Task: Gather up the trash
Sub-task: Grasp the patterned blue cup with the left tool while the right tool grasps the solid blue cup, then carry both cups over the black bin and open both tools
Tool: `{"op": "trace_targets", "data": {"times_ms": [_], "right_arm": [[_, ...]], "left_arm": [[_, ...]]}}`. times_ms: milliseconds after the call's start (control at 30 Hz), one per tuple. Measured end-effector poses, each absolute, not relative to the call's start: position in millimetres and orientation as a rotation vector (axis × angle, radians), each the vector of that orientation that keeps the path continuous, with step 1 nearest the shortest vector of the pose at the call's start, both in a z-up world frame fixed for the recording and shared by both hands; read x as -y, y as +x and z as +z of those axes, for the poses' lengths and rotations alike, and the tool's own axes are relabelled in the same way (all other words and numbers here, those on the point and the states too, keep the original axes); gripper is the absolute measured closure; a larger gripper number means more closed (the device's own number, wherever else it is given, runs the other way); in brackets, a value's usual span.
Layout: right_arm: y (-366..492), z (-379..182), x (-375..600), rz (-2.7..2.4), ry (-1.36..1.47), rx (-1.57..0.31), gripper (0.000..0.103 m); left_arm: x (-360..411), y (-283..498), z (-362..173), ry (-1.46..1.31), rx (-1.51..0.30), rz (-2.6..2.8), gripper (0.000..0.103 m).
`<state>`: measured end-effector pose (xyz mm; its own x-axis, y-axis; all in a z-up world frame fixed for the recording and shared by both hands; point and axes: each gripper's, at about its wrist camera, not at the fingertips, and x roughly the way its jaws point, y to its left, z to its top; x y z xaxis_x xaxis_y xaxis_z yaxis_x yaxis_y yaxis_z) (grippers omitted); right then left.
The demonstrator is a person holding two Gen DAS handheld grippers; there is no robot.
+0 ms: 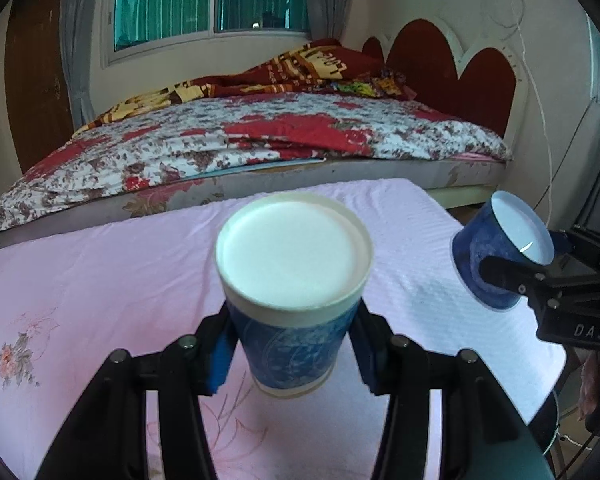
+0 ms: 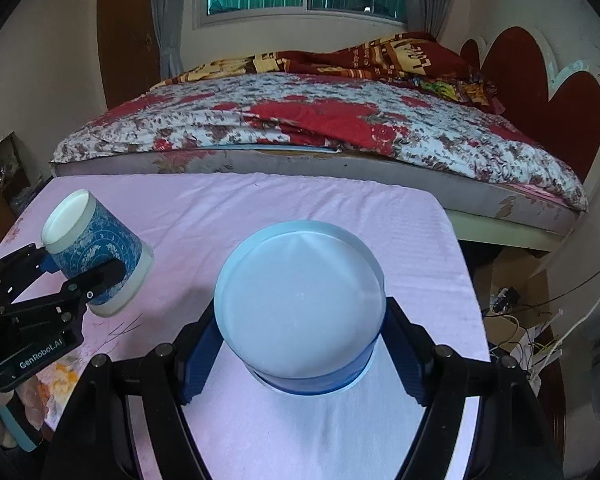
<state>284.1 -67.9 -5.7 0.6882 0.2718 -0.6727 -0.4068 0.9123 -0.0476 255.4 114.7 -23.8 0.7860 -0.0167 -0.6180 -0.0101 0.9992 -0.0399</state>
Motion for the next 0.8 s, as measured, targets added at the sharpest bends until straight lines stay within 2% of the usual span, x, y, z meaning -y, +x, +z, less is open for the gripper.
{"op": "trace_targets", "data": {"times_ms": [267,800], "right_arm": [[227,16,97,0.365,-0.177,-0.679,0.026],[139,32,188,0.256,-0.117,-0.631,0.026]], "left_arm": [[-91,217,-2,-0.02,-0.625,-0.049,0.052],[-17,168,5,0.002,-0.617,-0.168,0.052]]}}
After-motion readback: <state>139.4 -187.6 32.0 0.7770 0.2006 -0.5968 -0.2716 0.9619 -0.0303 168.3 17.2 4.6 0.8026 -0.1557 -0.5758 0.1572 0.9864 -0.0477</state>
